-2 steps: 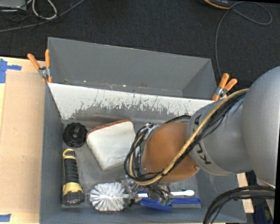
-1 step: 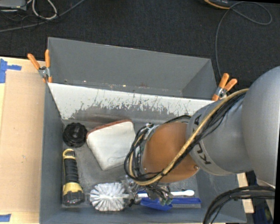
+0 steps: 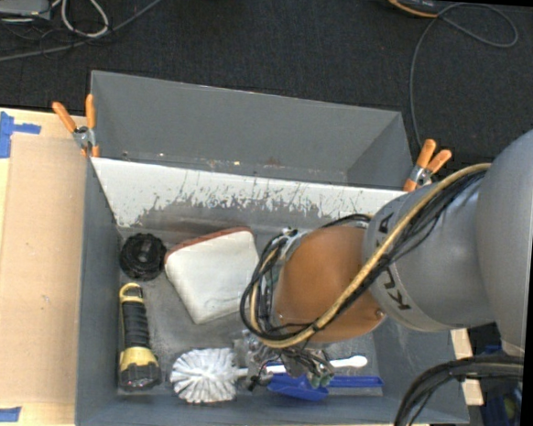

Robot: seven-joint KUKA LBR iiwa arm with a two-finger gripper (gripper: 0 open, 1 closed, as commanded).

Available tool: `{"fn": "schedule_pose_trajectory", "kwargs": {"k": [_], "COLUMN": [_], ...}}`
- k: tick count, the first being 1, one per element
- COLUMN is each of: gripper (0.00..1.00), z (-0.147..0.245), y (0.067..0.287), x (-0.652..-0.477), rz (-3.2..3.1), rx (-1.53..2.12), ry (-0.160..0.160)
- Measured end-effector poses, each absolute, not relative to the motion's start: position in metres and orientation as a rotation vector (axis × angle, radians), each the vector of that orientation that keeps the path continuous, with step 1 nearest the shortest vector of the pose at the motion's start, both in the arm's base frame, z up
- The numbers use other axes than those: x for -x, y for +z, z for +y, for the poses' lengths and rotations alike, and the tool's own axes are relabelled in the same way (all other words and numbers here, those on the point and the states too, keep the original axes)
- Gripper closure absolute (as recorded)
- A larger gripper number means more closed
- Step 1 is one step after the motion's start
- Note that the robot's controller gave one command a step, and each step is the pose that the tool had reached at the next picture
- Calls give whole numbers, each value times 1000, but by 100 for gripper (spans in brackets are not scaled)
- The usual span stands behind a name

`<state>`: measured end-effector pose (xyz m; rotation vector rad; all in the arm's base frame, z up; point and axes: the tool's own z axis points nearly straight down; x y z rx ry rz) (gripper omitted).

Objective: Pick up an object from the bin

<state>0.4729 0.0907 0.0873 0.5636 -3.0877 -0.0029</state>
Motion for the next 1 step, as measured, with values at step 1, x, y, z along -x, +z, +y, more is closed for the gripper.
{"fn": "schedule_pose_trajectory", "kwargs": {"k": [1], "gripper": [100], "z": [91], "y": [102], "x": [-472], "rz": [-3086], "rx": [-564], "ry": [-3]}}
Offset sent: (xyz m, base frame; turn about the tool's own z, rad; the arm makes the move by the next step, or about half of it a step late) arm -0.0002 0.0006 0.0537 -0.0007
